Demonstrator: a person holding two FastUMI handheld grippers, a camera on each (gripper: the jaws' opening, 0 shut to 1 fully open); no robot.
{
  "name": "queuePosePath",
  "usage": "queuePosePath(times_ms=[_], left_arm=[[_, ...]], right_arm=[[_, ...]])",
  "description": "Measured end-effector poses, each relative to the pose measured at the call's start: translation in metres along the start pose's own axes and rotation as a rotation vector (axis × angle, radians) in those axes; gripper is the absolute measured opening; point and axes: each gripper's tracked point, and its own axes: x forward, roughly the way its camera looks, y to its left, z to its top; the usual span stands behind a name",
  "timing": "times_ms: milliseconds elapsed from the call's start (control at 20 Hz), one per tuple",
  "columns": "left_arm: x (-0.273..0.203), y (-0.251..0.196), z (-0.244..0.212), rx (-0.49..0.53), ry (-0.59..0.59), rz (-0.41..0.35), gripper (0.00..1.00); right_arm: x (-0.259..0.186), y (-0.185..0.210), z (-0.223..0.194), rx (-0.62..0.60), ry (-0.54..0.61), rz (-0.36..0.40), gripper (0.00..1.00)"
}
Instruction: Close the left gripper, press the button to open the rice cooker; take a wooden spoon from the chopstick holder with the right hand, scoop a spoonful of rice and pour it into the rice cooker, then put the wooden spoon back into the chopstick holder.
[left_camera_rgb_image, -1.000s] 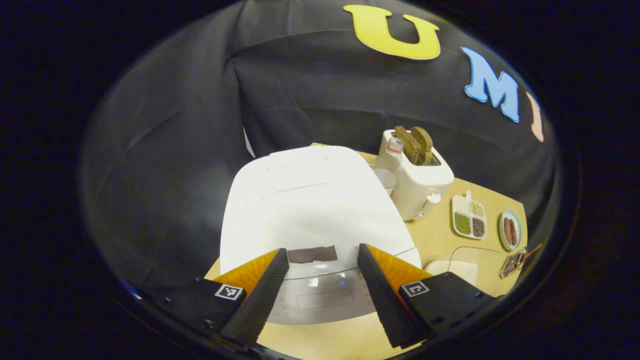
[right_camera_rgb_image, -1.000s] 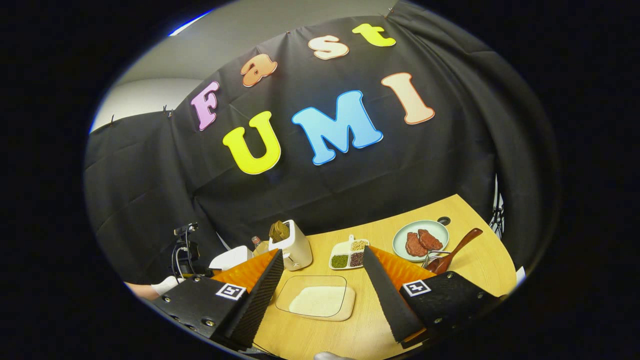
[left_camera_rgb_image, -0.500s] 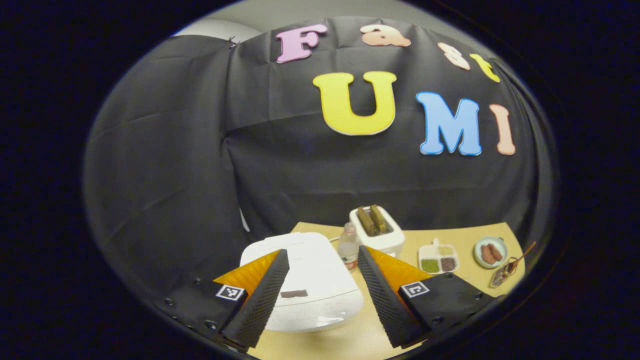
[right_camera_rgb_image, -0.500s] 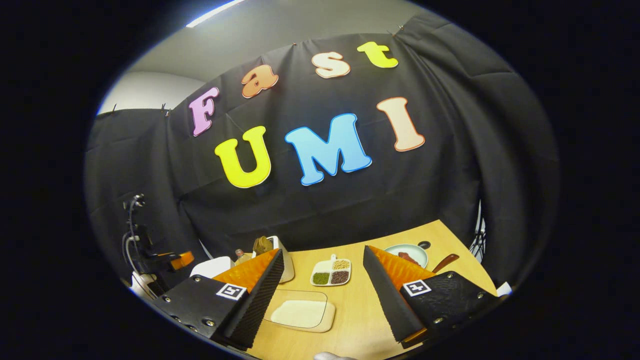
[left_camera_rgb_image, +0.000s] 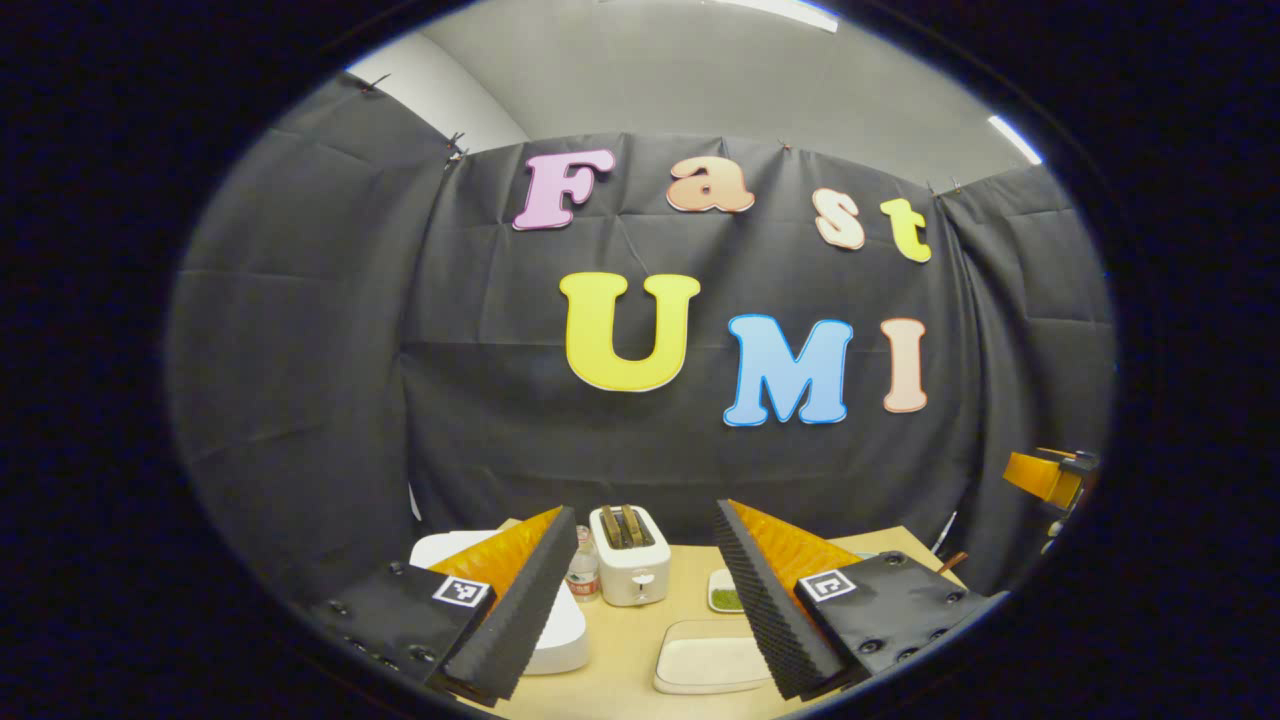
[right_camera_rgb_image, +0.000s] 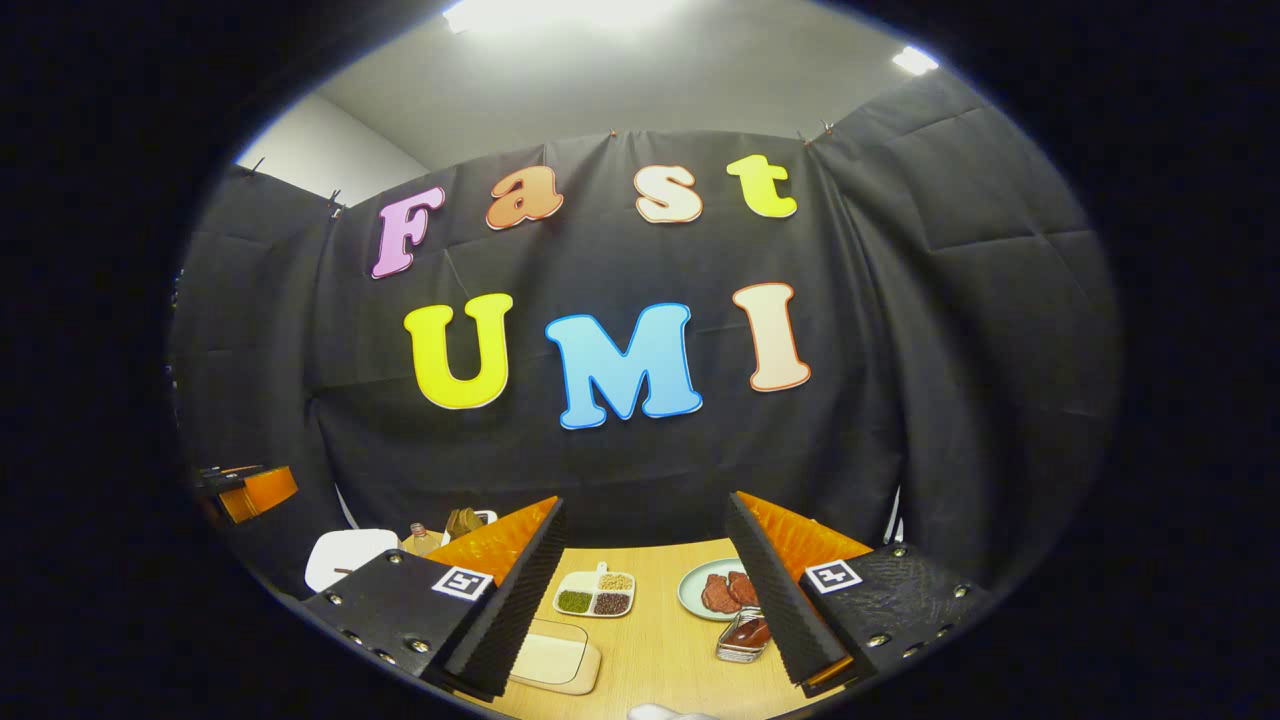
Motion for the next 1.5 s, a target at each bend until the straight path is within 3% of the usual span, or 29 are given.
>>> queuePosePath(times_ms=[600,1500], left_arm=[[-0.012,-0.020,0.018,0.031,-0.067,-0.041,0.96],[-0.001,-0.013,0.024,0.031,-0.073,-0.026,0.98]], right_arm=[[-0.006,0.009,0.003,-0.025,-0.007,-0.016,0.98],[-0.012,0.010,0.012,-0.051,-0.016,-0.008,0.98]])
